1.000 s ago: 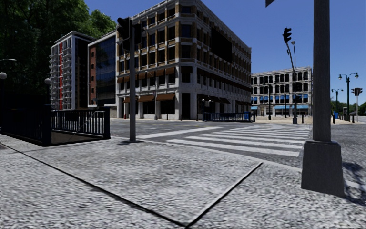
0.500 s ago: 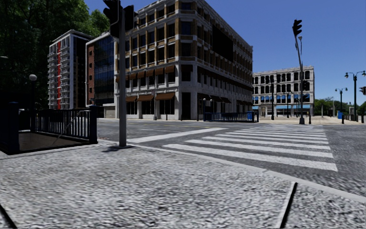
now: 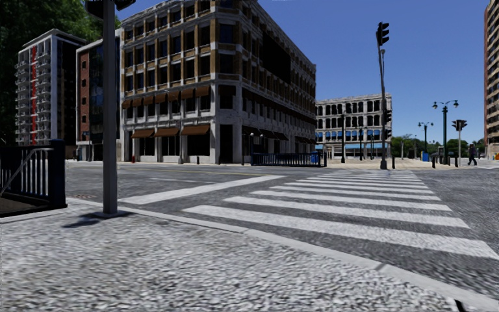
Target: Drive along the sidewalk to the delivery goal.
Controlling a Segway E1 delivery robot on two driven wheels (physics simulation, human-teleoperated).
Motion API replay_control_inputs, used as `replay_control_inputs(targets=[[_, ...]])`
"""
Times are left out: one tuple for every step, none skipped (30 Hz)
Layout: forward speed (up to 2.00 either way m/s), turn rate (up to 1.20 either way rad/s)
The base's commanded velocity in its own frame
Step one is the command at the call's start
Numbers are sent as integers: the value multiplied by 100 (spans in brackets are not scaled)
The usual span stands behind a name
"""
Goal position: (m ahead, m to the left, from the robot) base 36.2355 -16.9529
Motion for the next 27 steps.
replay_control_inputs(targets=[[179, -75], [179, -75], [179, -75], [179, -75], [179, -75], [179, -75], [179, -75], [179, -67], [179, -43], [179, -1], [179, -1], [179, 0], [179, 0], [179, 0], [179, 0], [179, 0], [179, 0], [179, 0], [179, 0], [179, 0], [179, 0], [179, 0], [179, 0], [179, 0], [179, 0], [179, 0], [179, 0]])
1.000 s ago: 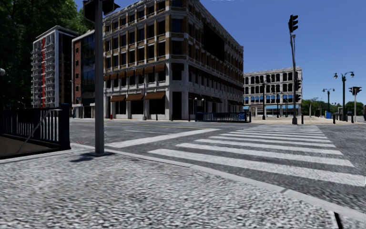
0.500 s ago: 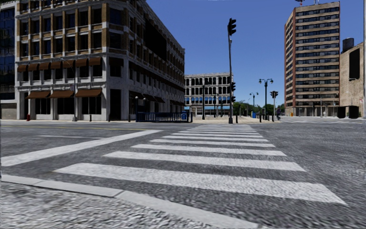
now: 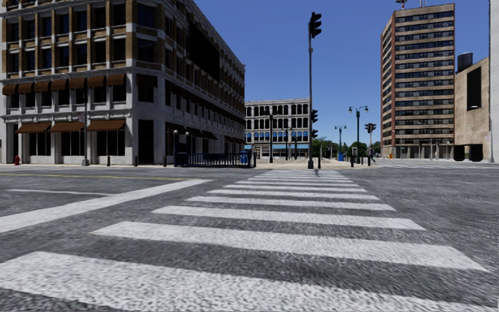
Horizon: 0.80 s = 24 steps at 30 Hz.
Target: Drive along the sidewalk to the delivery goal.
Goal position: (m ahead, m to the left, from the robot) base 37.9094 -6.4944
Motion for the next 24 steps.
replay_control_inputs(targets=[[179, 0], [179, -19], [179, -63], [179, -82], [179, -93], [179, -53], [179, -4], [179, 0], [179, 0], [179, 0], [179, 0], [179, 0], [179, 0], [179, 0], [179, 0], [179, 0], [179, 0], [179, -42], [179, -65], [179, -81], [178, -86], [178, -87], [178, -86], [178, -3]])
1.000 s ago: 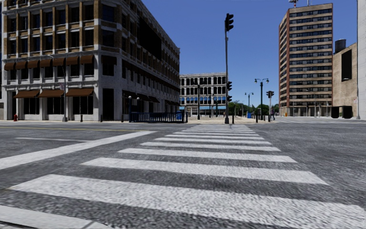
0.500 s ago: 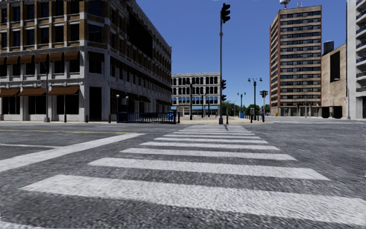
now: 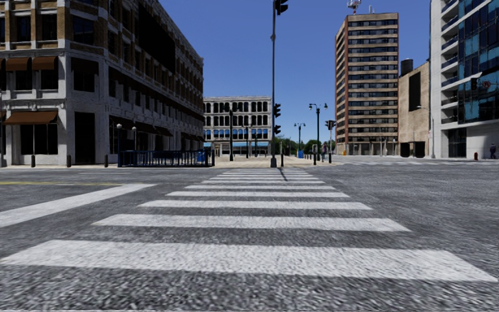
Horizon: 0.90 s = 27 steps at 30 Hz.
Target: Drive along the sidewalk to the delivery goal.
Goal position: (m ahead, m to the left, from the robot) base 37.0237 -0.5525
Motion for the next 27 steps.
replay_control_inputs(targets=[[178, 0], [178, 0], [178, 0], [178, 0], [178, 0], [178, 0], [178, 0], [178, 0], [178, 0], [178, 0], [178, 0], [178, 0], [178, 0], [178, 0], [178, 0], [178, 0], [178, 0], [178, 0], [178, 0], [178, 0], [178, 0], [178, 0], [178, 0], [178, 0], [178, 0], [178, 0], [178, 0]])
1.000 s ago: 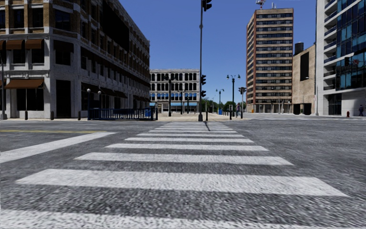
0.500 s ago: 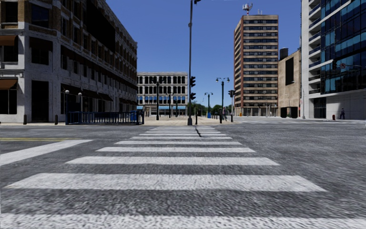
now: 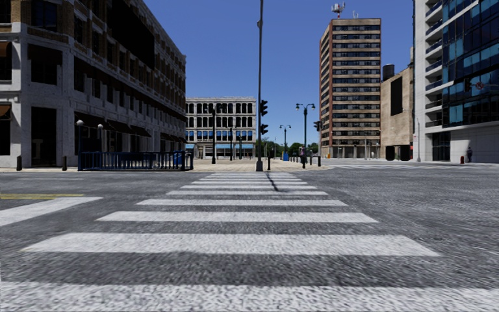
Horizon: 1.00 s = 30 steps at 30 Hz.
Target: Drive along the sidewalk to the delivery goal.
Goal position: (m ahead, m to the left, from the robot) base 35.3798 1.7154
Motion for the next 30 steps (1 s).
replay_control_inputs(targets=[[178, 0], [178, 0], [178, 0], [178, 0], [178, 0], [178, 0], [178, 0], [178, 0], [178, 0], [178, 0], [178, 0], [178, 0], [178, 0], [178, 0], [178, 0], [178, 0], [178, 0], [178, 0], [178, 0], [178, 0], [178, 0], [178, 0], [178, 0], [178, 0], [178, 0], [178, 0], [178, 0], [178, 0], [178, 0], [178, 0]])
